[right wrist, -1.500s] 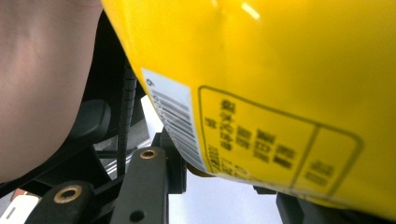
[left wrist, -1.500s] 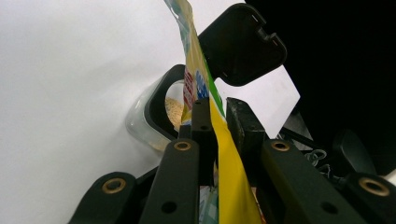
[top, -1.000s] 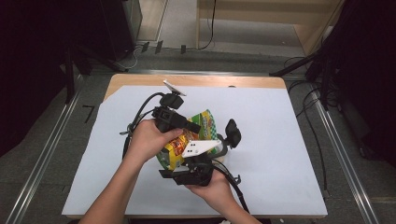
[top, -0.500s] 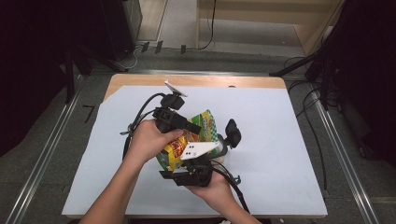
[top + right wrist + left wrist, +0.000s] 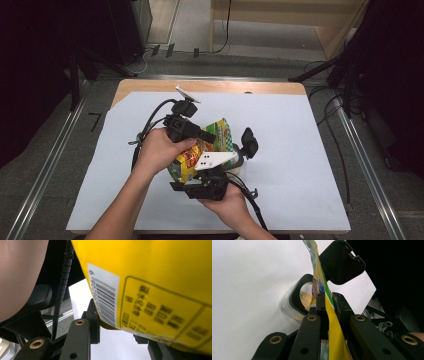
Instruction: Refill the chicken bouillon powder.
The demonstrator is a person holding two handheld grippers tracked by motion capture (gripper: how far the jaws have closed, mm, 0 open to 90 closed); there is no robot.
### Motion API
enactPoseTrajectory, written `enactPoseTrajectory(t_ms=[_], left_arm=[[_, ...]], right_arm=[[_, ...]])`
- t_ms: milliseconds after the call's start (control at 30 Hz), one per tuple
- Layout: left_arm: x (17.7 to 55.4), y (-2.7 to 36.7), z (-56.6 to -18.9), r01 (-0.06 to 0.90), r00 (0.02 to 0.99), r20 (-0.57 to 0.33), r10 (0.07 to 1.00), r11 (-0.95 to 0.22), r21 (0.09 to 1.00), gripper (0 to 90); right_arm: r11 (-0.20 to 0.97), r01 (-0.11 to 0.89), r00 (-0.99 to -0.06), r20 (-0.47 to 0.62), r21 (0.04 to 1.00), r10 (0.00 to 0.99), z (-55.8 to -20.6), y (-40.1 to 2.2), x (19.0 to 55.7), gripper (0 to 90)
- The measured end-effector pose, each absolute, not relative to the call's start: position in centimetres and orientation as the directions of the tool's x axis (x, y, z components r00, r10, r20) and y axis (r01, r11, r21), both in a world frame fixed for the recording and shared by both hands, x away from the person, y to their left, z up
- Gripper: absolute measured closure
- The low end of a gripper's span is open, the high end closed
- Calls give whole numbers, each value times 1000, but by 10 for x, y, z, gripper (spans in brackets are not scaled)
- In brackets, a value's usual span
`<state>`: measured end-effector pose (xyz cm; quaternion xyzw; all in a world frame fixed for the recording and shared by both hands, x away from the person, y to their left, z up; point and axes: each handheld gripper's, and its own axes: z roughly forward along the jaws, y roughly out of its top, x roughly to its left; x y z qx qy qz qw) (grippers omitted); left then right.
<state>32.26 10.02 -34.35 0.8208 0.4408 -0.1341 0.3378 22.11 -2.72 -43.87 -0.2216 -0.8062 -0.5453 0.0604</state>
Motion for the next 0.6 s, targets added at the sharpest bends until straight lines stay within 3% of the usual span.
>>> enactPoseTrajectory(t_ms=[600], left_arm=[[318,106,-337,807,580,-505,639,-364,466,845]], right_arm=[[308,401,-906,323,863,275,-435,-25,222,659]])
